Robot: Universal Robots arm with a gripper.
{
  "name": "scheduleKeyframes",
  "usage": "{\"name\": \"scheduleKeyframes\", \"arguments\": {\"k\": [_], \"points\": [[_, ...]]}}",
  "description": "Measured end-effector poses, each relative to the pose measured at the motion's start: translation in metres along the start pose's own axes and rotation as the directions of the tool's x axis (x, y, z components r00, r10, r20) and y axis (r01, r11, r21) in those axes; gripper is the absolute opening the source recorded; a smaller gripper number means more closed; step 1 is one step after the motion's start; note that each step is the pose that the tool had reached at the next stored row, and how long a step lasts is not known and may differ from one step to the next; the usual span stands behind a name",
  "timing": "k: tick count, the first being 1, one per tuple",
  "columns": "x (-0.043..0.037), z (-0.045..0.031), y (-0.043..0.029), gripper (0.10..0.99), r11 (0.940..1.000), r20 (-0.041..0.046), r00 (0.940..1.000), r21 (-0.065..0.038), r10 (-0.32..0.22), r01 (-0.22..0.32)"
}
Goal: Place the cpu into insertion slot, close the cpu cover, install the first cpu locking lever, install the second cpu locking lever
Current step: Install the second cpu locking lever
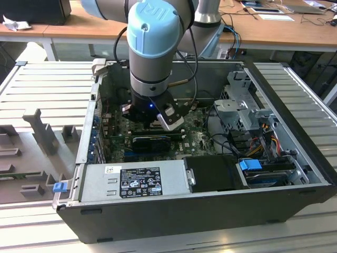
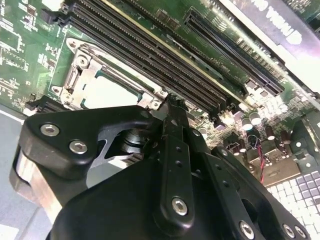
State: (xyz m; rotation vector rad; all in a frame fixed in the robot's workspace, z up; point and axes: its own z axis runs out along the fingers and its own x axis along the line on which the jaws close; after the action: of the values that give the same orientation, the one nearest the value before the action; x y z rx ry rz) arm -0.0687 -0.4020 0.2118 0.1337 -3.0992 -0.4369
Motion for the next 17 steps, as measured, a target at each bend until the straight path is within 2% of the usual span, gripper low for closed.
{"name": "scheduleKeyframes", "arguments": {"k": [1,10,11,13,17], "points": [[0.0006,0.0025,-0.0007,0.106,1.0000,0.0004,1.0000,-0.005,0.000,0.000],[0.0016,0.0125,-0.0036,0.106,0.9999,0.0010,1.0000,-0.016,0.000,0.000],[0.0018,0.0129,-0.0037,0.106,0.9998,0.0012,1.0000,-0.019,-0.001,0.001],[0.0041,0.0146,-0.0039,0.106,0.9995,0.0027,1.0000,-0.033,-0.001,0.001],[0.0065,0.0175,-0.0038,0.106,0.9992,0.0033,1.0000,-0.040,-0.001,0.001]]}}
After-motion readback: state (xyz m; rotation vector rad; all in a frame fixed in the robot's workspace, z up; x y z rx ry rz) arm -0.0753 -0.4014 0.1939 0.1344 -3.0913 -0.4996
